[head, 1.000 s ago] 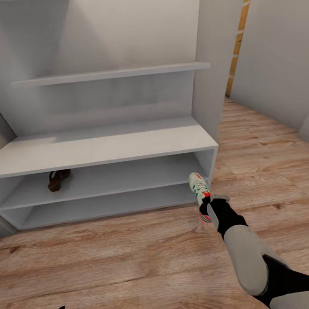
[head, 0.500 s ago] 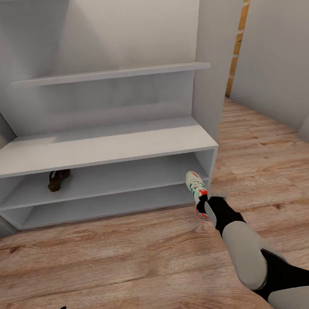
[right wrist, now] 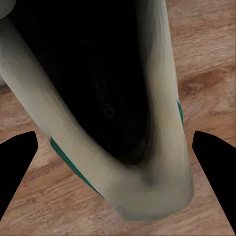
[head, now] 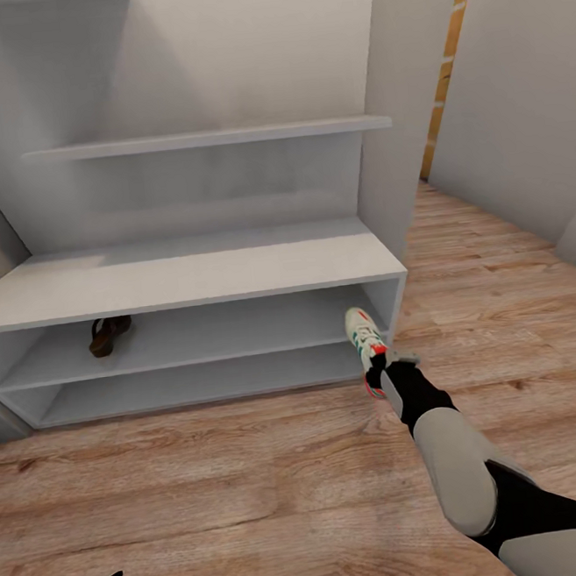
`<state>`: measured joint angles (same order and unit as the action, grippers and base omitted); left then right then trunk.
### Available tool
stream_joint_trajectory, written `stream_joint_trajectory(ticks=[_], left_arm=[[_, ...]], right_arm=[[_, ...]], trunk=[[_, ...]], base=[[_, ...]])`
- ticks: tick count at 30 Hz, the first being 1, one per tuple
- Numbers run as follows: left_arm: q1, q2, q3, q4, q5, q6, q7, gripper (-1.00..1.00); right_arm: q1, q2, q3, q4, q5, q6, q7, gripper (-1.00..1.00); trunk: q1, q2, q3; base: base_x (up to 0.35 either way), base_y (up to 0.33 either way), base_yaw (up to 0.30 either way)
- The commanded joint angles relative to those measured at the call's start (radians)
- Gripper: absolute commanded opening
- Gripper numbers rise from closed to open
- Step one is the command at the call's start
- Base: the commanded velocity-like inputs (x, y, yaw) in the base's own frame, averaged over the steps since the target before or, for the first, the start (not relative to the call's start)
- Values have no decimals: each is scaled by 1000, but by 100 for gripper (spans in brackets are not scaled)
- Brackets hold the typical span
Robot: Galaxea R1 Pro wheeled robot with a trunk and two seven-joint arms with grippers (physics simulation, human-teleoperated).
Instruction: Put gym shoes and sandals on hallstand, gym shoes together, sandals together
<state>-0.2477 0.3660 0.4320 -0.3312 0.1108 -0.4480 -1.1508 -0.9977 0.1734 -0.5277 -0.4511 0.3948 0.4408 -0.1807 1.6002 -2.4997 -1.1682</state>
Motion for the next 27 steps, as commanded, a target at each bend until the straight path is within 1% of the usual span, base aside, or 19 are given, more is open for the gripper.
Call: stream_joint_trajectory(ticks=[1,12,20,21,27], left_arm=[[-1,0,2,1,1,-5,-4,100],[-1,-2,2,0,1,-5,-4,100],[-1,-2,2,-2,1,-5,-5,100],[-1,-2,2,-2,1,-5,-5,100],[-1,-2,2,-2,1,-5,-6,100]], right_arm=[[-1,1,1,0,4,-2,-1,-100],[-1,1,63,54,1,-64,-4,-100],[-1,1,109,57,1,-110,-4,-100],[-1,1,144,56,1,-142,-4,-100],[-1,1,144,55,0,-142,-5,-100]], trunk=[[0,0,-1],[0,0,-1],[0,0,-1],[0,0,-1],[0,0,-3]], base=[[0,0,0],[16,7,0],[29,36,25],[86,207,192],[103,260,242]])
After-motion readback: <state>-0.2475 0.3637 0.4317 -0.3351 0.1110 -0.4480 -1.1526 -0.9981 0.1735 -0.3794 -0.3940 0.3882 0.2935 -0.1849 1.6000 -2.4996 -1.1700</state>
